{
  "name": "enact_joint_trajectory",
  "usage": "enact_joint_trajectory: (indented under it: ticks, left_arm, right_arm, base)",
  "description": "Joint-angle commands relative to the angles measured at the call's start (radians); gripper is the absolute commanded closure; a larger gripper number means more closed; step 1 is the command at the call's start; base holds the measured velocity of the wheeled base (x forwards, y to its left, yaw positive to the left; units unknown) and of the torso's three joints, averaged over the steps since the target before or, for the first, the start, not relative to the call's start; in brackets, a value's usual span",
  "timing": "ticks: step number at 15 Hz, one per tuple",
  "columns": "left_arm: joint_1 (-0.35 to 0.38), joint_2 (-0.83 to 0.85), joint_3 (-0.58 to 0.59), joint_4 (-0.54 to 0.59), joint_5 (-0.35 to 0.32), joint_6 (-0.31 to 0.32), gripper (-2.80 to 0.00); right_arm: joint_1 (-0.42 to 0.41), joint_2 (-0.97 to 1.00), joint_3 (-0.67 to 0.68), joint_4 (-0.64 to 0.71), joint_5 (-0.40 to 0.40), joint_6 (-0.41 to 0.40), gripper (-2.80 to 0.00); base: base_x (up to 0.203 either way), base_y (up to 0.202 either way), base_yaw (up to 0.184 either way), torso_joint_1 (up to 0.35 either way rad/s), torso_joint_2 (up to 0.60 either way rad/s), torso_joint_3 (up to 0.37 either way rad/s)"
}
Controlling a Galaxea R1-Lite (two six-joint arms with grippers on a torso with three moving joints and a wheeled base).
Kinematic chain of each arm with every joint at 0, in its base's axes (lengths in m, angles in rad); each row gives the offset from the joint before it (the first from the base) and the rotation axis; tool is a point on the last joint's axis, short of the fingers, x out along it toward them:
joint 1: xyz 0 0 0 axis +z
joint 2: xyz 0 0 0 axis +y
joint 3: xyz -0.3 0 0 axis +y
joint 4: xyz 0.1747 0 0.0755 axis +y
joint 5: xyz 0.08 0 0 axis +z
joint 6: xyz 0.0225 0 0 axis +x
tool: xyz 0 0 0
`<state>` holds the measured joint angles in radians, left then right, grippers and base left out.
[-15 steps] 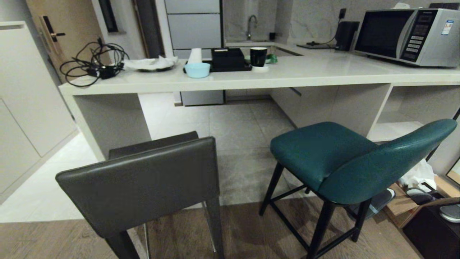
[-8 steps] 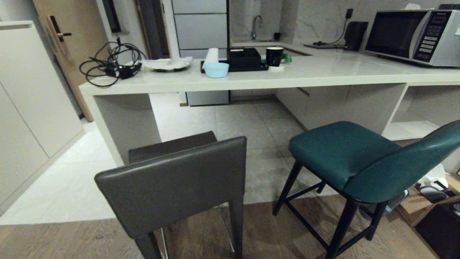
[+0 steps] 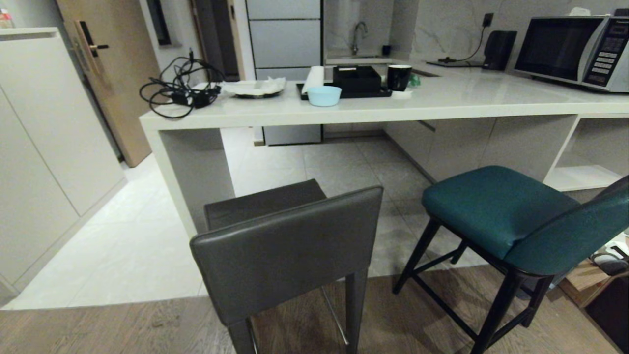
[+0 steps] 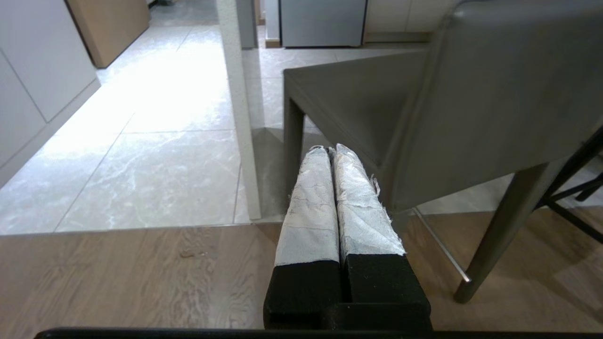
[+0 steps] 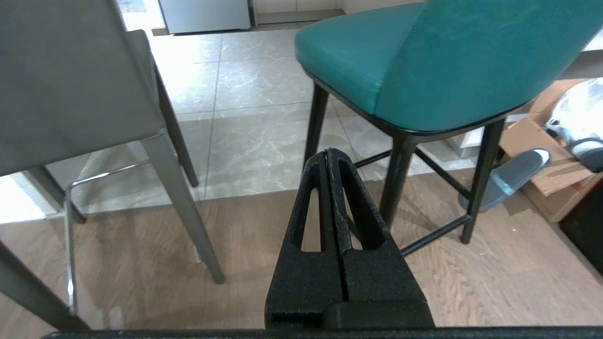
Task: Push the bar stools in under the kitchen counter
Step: Push the gray chair back under the dining table
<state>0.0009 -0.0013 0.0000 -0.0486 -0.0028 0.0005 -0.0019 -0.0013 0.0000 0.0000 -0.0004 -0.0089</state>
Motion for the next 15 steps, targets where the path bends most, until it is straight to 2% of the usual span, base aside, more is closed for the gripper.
enact_joint_trajectory:
  ticks: [1,4,6,9,13,15]
  left_arm:
    - [0.001,0.001,0.018,-0.001,0.001,0.001,0.0]
    - [0.0,0.004,0.004,0.016,0.001,0.025,0.0]
    - [0.002,0.09,-0.069,0.015,0.002,0.012,0.0]
    - [0.007,0.388,-0.178,-0.063,0.002,-0.043,0.0]
    - [0.004,0.904,-0.214,-0.462,0.022,-0.059,0.0]
    - [-0.04,1.169,-0.218,-0.709,0.098,-0.066,0.0]
  right_arm:
    - [0.0,0.001,0.0,0.0,0.004,-0.011,0.0]
    - [0.0,0.037,-0.022,0.011,0.055,-0.101,0.0]
    - [0.0,0.181,-0.124,0.01,0.091,-0.053,0.0]
    - [0.002,0.499,-0.258,-0.068,0.12,0.03,0.0]
    - [0.004,1.022,-0.317,-0.495,0.131,0.049,0.0]
    - [0.015,1.284,-0.364,-0.72,0.126,0.044,0.0]
  base:
    - [0.0,0.0,0.0,0.0,0.0,0.0]
    - [0.0,0.0,0.0,0.0,0.0,0.0]
    - [0.0,0.0,0.0,0.0,0.0,0.0]
    - [0.0,0.0,0.0,0.0,0.0,0.0]
    - [0.0,0.0,0.0,0.0,0.0,0.0]
    - [0.0,0.0,0.0,0.0,0.0,0.0]
